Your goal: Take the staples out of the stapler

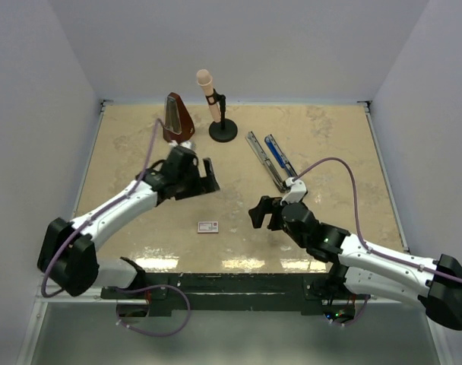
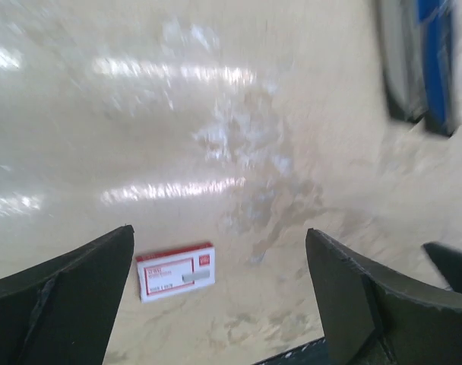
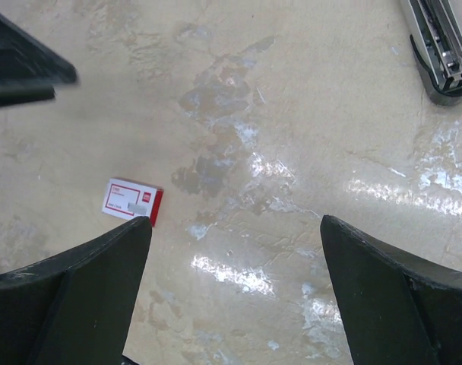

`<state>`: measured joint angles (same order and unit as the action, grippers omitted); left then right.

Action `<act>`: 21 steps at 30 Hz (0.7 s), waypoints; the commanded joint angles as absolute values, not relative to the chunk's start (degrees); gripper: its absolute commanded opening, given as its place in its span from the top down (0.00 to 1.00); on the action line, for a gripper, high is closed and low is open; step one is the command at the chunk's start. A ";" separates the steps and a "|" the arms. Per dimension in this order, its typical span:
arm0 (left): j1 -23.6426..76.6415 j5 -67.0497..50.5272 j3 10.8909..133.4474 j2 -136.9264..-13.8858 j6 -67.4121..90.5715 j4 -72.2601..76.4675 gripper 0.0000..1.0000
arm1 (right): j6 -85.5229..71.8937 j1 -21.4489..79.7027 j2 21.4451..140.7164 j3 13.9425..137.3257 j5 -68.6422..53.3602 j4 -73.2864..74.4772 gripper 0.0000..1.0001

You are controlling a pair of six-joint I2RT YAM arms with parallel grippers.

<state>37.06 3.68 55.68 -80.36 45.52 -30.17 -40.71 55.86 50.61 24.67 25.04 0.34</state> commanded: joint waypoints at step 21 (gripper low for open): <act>1.05 -39.20 39.38 -50.37 28.83 -7.39 0.00 | -39.73 55.81 46.67 36.12 27.33 1.06 0.01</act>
<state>1.19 -34.59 41.39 -54.94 29.15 -11.60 -39.90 55.88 47.48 33.17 26.04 1.39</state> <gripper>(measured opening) 0.997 0.985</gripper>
